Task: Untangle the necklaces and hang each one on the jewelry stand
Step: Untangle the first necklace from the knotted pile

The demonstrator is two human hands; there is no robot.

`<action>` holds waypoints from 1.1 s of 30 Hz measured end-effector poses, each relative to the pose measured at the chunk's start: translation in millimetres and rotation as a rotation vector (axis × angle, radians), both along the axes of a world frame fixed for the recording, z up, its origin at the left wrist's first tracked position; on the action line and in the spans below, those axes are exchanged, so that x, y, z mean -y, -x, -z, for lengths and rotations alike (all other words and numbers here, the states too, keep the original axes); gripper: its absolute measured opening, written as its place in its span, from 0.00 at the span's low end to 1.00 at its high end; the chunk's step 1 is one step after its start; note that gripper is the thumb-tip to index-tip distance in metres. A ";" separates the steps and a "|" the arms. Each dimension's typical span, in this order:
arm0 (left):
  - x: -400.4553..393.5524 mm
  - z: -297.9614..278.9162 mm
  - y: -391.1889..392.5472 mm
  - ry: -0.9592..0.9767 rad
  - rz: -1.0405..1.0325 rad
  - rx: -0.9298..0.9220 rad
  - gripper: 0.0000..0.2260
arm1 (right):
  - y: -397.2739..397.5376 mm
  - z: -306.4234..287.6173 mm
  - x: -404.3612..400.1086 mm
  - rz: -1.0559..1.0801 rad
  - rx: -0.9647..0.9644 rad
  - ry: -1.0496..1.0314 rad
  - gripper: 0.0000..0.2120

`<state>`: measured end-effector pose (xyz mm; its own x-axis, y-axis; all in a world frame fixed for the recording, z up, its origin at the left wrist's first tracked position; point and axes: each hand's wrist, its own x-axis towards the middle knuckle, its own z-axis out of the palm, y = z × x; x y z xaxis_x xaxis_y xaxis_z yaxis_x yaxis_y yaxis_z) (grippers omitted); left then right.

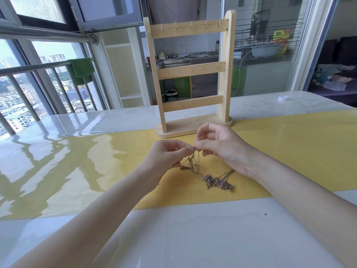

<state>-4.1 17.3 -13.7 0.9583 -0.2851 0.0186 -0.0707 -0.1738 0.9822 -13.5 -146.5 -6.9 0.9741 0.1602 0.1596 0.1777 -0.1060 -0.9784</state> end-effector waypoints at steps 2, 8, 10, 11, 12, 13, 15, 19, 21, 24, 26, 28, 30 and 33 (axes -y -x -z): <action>0.1 0.4 -1.3 0.031 -0.021 -0.011 0.06 | 0.2 0.3 -0.5 -0.011 -0.001 -0.009 0.08; 2.2 3.7 -1.1 0.002 0.022 0.024 0.08 | -1.2 2.7 -1.8 -0.012 -0.063 -0.084 0.08; 2.3 4.7 -1.1 -0.098 0.016 0.107 0.08 | -1.2 4.1 -2.3 -0.023 -0.072 -0.097 0.09; 2.3 5.0 -1.1 -0.139 0.011 0.143 0.08 | -0.8 4.3 -2.5 -0.026 -0.075 -0.102 0.09; 2.4 4.9 -0.7 -0.162 0.006 0.168 0.08 | -0.4 4.5 -2.4 -0.028 -0.080 -0.112 0.09; 2.6 4.7 -0.1 -0.174 0.001 0.186 0.08 | -0.1 4.2 -2.5 -0.029 -0.086 -0.123 0.09; 2.9 4.3 1.0 -0.177 -0.011 0.198 0.08 | 0.9 3.4 -2.3 -0.034 -0.099 -0.144 0.09; 2.3 2.5 0.0 0.023 0.004 0.035 0.08 | 1.8 1.1 -2.3 -0.060 -0.130 -0.237 0.10; 2.7 0.0 0.3 0.173 0.052 -0.062 0.08 | 1.1 -0.3 -1.7 -0.085 -0.151 -0.313 0.10; 4.0 -1.8 1.8 0.230 0.091 -0.095 0.08 | 0.8 0.1 0.8 -0.128 -0.189 -0.340 0.09; 4.4 -1.7 2.5 0.229 0.095 -0.100 0.08 | 1.4 0.6 2.6 -0.161 -0.204 -0.322 0.10; 3.8 -2.5 2.3 0.266 0.109 -0.120 0.08 | 2.1 -0.4 4.5 -0.193 -0.210 -0.302 0.12; 1.9 -4.5 1.1 0.359 0.123 -0.171 0.07 | 2.1 -2.2 6.3 -0.217 -0.214 -0.284 0.15; -1.1 -6.4 -1.1 0.451 0.123 -0.248 0.05 | 1.9 -2.6 7.9 -0.225 -0.196 -0.208 0.14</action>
